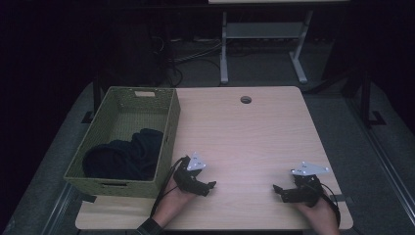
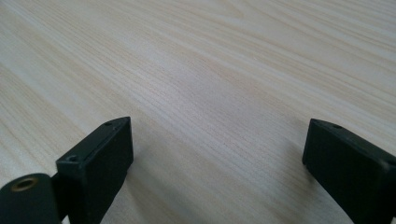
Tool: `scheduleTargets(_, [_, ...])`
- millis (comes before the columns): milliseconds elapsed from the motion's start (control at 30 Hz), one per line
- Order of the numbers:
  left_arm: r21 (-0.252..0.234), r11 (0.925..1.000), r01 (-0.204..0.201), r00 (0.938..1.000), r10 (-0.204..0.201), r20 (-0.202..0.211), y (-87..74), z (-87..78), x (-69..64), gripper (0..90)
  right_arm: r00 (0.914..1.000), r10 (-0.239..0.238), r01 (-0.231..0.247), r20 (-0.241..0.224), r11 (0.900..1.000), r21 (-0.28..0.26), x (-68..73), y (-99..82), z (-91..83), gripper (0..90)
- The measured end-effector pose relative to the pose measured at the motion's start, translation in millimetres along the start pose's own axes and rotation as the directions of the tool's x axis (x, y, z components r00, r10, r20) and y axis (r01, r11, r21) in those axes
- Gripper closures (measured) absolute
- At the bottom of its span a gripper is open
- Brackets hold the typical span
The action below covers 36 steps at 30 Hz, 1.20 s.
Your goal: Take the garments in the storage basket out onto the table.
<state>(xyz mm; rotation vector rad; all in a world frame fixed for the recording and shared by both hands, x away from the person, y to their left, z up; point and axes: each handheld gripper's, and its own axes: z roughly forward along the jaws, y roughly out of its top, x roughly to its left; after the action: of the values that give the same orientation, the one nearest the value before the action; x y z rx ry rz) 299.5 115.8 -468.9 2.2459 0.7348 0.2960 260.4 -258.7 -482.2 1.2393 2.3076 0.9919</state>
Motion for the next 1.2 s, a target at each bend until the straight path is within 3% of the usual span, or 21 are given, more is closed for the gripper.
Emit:
scheduleTargets(233, [-0.003, 0.9998, -0.021, 0.9998, 0.021, 0.003, 5.1, -6.2, -0.9, 13.5, 1.0000, 0.000, 0.000, 0.000, 1.0000, 0.000, 0.0, 0.0, 0.0, 8.3])
scheduleTargets(1200, [-0.044, 0.9986, -0.029, 0.9984, 0.031, 0.048, 25.3, -17.4, 3.4, 13.5, 1.0000, 0.000, 0.000, 0.000, 1.0000, 0.000, 0.0, 0.0, 0.0, 8.3])
